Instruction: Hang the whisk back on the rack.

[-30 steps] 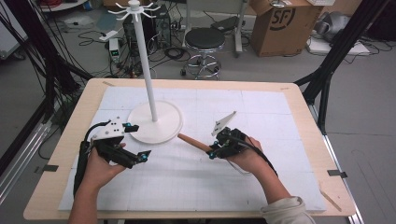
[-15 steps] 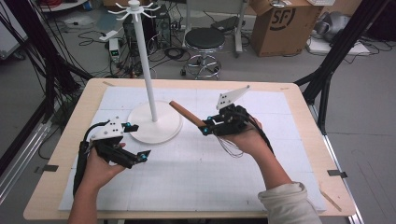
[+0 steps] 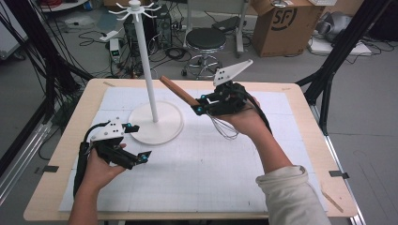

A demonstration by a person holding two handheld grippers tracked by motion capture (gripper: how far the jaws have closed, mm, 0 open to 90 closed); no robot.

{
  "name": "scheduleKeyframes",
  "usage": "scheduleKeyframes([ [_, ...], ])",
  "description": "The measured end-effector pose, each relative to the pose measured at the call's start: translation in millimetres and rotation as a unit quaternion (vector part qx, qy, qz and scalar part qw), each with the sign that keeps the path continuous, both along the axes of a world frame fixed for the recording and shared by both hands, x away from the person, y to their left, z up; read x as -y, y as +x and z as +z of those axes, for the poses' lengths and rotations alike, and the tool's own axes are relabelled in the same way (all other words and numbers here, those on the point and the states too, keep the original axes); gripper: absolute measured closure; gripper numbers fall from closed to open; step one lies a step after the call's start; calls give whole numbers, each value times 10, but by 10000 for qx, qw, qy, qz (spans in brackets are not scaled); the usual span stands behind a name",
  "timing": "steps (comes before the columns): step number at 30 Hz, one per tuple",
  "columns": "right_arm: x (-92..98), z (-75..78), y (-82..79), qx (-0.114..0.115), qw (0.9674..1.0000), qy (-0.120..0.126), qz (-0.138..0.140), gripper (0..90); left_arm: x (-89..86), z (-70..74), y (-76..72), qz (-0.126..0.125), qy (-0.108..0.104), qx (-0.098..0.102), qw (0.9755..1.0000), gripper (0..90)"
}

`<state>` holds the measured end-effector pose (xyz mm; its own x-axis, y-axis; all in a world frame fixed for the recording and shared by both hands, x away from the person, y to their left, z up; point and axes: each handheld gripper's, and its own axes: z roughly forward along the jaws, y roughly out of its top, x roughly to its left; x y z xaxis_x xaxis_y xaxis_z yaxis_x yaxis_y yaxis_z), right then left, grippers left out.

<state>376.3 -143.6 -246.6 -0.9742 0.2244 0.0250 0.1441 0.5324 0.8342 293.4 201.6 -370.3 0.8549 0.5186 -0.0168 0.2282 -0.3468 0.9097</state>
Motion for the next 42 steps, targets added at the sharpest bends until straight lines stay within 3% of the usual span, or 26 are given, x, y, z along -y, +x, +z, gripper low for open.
scheduleKeyframes([
  [11, -183, 350, 138, 87, 9989, 319, 322, 746, 17, -7, 3, -32, 23, -5, 10000, 16],
  [23, -384, 684, 305, 187, 9986, 348, 355, 746, 57, -18, 5, -75, 58, -5, 10000, 16],
  [32, -509, 837, 434, 176, 9985, 430, 274, 745, 81, -13, 1, -133, 37, 20, 9999, 16],
  [42, -678, 897, 494, 166, 9986, 426, 279, 745, 74, -13, 3, -126, 36, 13, 9999, 16],
])
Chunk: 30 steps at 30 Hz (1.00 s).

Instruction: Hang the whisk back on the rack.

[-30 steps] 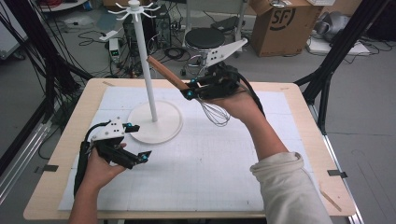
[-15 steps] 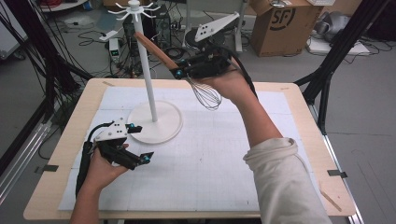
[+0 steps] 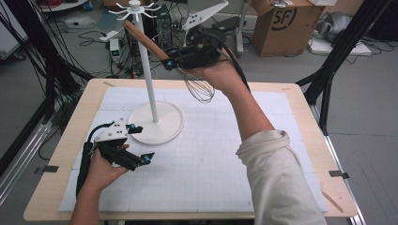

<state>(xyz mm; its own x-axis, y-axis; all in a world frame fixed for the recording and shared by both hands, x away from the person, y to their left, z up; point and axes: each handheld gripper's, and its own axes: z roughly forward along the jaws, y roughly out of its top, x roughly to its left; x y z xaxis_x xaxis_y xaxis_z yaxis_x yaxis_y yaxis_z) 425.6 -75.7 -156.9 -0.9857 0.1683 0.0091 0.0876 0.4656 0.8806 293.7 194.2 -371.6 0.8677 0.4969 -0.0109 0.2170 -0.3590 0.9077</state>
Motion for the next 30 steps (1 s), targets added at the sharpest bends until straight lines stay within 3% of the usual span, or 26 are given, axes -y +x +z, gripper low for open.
scheduleKeyframes([
  [17, -335, 82, 137, -162, 9998, -14, -90, 746, -17, 2, -5, -3, -62, 4, 10000, 16],
  [30, -177, -49, 246, -318, 9990, 5, -316, 745, -32, 4, -5, 6, -55, 21, 10000, 16],
])
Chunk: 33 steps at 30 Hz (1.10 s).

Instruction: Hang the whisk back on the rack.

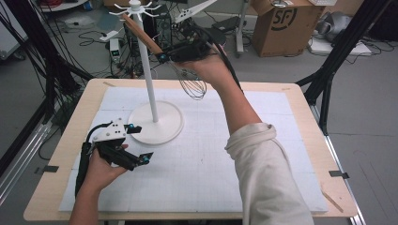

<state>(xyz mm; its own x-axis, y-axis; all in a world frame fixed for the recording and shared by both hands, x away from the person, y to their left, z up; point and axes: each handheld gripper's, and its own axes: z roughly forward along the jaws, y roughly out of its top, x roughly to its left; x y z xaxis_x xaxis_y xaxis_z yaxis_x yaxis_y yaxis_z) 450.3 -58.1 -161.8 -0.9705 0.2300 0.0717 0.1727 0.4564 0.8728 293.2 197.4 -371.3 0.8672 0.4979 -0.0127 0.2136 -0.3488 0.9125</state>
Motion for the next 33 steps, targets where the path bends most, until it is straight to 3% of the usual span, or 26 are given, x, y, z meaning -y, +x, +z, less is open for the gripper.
scheduleKeyframes([
  [9, 103, -98, 56, -165, 9997, 159, -70, 744, 18, -6, 1, -4, -2, -26, 10000, 16],
  [25, -204, -285, 124, -273, 9992, 271, -86, 728, -5, -2, -8, 27, -29, -13, 10000, 16],
  [28, -232, -325, 146, -264, 9993, 170, -184, 632, -5, -4, -7, 24, -33, -10, 10000, 16],
  [33, -190, -353, 154, -234, 9989, 238, -328, 507, -5, -6, -3, 17, -10, -9, 10000, 16],
])
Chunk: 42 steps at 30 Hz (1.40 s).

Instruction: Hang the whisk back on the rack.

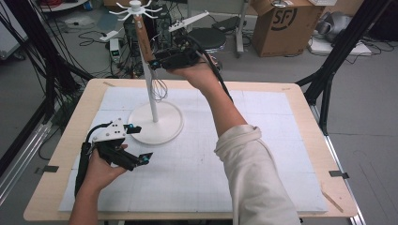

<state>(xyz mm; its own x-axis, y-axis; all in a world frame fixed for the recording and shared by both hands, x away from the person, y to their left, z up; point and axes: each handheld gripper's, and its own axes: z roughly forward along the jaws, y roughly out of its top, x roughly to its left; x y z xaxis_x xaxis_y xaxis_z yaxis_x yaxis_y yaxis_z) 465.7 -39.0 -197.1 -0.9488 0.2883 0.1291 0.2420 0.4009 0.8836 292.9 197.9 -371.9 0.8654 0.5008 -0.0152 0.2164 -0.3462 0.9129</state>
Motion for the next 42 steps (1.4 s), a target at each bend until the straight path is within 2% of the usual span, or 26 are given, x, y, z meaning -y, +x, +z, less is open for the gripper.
scheduleKeyframes([
  [6, 128, 25, -59, 99, 9999, -66, -79, 407, 2, -2, 5, -7, 59, -5, 10000, 16],
  [10, 261, 35, -115, 113, 9999, -23, -74, 369, 11, -2, 3, -14, 17, 4, 10000, 16],
  [13, 373, 17, -160, 93, 9999, 45, -128, 303, 19, -4, 2, -20, 72, 0, 10000, 16],
  [20, 679, -76, -251, 171, 9996, 87, -219, 304, 59, -12, -1, -59, 93, -36, 9999, 16],
  [26, 929, -117, -328, 200, 9991, 205, -310, 258, 50, -8, -1, -84, 80, -35, 9999, 16],
  [28, 1008, -135, -367, 221, 9987, 319, -333, 244, 45, -5, 1, -77, 85, -15, 9999, 16],
  [36, 1335, -276, -537, 318, 9972, 310, -603, 133, 49, -18, 6, -65, 91, -62, 9999, 16],
  [39, 1460, -346, -608, 282, 9967, 298, -696, 102, 52, -20, 8, -69, 83, -73, 9999, 16],
  [42, 1568, -430, -675, 286, 9957, 228, -847, 12, 54, -19, 8, -64, 72, -70, 9999, 16],
])
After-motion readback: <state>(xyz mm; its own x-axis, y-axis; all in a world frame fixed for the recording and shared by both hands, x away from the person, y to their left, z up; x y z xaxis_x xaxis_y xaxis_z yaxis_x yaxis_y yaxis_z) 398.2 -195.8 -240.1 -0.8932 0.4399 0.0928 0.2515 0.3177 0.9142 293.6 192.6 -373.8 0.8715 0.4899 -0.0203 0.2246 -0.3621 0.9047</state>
